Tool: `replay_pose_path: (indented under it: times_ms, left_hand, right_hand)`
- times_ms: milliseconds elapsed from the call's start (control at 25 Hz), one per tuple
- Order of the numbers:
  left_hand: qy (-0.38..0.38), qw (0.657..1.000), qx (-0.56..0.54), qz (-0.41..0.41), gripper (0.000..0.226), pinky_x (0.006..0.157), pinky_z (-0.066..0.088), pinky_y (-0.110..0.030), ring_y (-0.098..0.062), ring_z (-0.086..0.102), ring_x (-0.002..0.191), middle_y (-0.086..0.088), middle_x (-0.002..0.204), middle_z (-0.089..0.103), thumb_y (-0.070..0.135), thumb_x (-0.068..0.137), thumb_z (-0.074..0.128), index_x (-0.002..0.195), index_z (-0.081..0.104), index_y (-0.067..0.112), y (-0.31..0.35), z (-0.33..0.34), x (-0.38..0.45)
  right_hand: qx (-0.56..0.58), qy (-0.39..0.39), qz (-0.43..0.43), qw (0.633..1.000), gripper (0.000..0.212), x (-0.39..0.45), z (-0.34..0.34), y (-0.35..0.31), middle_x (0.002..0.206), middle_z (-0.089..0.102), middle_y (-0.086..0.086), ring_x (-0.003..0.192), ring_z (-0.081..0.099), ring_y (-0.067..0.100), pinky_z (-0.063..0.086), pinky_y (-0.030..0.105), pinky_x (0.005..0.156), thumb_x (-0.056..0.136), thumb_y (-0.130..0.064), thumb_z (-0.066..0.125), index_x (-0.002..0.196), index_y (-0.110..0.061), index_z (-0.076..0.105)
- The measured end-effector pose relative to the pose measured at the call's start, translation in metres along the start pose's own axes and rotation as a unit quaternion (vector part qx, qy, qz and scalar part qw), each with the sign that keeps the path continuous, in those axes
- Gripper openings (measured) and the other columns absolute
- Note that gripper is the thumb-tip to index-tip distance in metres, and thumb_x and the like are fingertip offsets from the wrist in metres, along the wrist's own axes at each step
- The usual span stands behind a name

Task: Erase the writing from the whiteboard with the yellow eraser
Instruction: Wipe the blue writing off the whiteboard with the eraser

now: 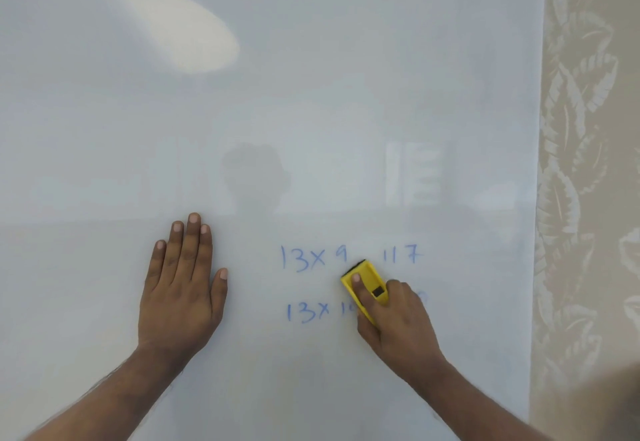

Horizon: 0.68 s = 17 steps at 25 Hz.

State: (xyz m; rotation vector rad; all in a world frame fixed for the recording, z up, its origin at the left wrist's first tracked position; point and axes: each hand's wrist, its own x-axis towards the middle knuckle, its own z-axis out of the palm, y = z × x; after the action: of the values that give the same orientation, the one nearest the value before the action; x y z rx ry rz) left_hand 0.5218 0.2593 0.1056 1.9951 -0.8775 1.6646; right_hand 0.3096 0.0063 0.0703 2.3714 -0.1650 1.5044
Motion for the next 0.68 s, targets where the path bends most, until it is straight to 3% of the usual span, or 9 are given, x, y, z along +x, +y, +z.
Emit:
replay_pose_path:
  times_ms: [80,280,440,600,680]
  left_hand:
    - [-0.001,1.0,0.002,0.001,0.066,0.128,0.01,-0.047,-0.028,0.01,0.158,-0.011,0.171,0.01,0.036,0.104,0.027,0.16,0.015,0.003,0.001,0.0,-0.002]
    - [0.0,1.0,0.009,-0.001,0.066,0.129,0.008,-0.046,-0.028,0.009,0.158,-0.011,0.171,0.01,0.036,0.104,0.026,0.16,0.015,0.003,0.001,0.002,-0.003]
    - [-0.001,1.0,0.007,0.002,0.066,0.129,0.007,-0.045,-0.027,0.008,0.158,-0.011,0.17,0.01,0.036,0.104,0.026,0.16,0.015,0.003,0.002,0.001,-0.004]
    - [-0.009,1.0,0.004,0.008,0.066,0.129,0.007,-0.044,-0.026,0.007,0.158,-0.01,0.171,0.01,0.035,0.103,0.027,0.16,0.016,0.004,-0.001,0.0,-0.009]
    - [-0.01,1.0,0.004,0.008,0.066,0.129,0.005,-0.043,-0.026,0.007,0.158,-0.01,0.171,0.01,0.035,0.103,0.028,0.16,0.016,0.003,0.0,0.0,-0.01]
  right_hand:
    - [-0.026,0.004,-0.018,0.999,0.056,0.002,-0.006,0.015,0.077,0.044,0.009,0.064,0.045,0.028,0.035,0.031,0.057,0.086,-0.035,0.05,0.14,-0.023,0.043]
    - [0.044,0.057,0.138,0.988,0.053,0.052,-0.011,-0.004,0.081,0.042,0.012,0.071,0.043,0.029,0.04,0.033,0.06,0.087,-0.034,0.046,0.138,-0.018,0.05]
    - [0.038,0.033,0.066,0.997,0.053,0.041,0.003,-0.035,0.08,0.043,0.009,0.069,0.041,0.026,0.036,0.032,0.06,0.089,-0.034,0.048,0.14,-0.019,0.047]
    - [-0.019,0.004,-0.043,0.999,0.053,0.011,0.001,-0.017,0.078,0.046,0.009,0.064,0.044,0.028,0.04,0.034,0.056,0.087,-0.033,0.051,0.138,-0.021,0.046]
    - [-0.034,0.014,-0.031,0.999,0.053,0.016,-0.005,-0.005,0.077,0.046,0.009,0.064,0.045,0.028,0.038,0.033,0.057,0.086,-0.033,0.052,0.138,-0.021,0.047]
